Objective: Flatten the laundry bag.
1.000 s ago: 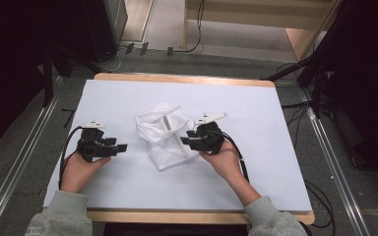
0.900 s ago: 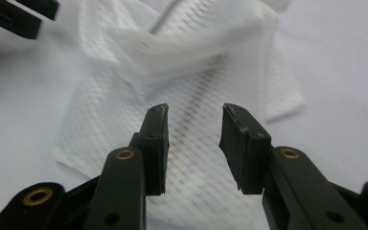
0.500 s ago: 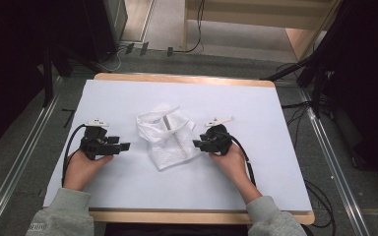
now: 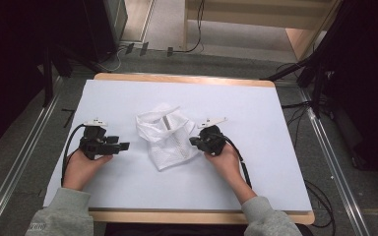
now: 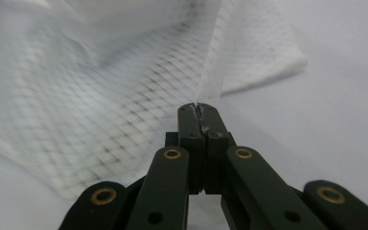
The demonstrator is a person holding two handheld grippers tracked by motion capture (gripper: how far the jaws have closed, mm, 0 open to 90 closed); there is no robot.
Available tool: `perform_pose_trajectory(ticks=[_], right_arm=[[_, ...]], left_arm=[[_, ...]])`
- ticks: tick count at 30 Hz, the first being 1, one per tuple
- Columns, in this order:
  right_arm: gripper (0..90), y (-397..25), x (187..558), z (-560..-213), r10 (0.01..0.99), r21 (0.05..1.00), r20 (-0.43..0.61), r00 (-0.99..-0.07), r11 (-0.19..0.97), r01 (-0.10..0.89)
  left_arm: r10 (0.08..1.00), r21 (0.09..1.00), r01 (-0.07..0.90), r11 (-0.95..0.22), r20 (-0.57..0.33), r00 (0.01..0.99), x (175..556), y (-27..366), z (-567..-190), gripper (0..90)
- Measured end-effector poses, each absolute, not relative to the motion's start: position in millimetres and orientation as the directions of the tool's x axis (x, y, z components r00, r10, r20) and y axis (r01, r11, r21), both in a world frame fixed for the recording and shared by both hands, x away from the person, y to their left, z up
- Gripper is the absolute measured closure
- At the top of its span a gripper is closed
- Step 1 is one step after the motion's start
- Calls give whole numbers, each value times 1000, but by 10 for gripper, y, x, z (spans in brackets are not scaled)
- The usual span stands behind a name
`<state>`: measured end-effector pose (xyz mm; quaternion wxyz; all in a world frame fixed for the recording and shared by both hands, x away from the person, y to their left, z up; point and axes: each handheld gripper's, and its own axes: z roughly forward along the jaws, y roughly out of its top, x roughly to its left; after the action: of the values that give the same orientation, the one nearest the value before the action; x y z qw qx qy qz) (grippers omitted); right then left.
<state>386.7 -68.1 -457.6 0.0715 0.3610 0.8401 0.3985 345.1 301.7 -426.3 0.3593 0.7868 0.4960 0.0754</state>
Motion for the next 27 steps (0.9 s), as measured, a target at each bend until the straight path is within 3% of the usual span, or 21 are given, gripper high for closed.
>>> perform_pose_trajectory(ticks=[9, 23, 27], right_arm=[[900, -481, 3509, -4265, 537, 789, 194, -821, 412, 456], [898, -96, 3132, -4451, 419, 744, 229, -879, 506, 435], [789, -189, 3158, -4440, 435, 738, 244, -867, 496, 457]], left_arm=[[835, 646, 726, -235, -247, 491, 3438, 3047, -4228, 405], [817, 671, 712, -206, -282, 503, 3347, 3041, -4070, 415], [795, 678, 696, -239, -274, 541, 3305, 2948, -4002, 421]])
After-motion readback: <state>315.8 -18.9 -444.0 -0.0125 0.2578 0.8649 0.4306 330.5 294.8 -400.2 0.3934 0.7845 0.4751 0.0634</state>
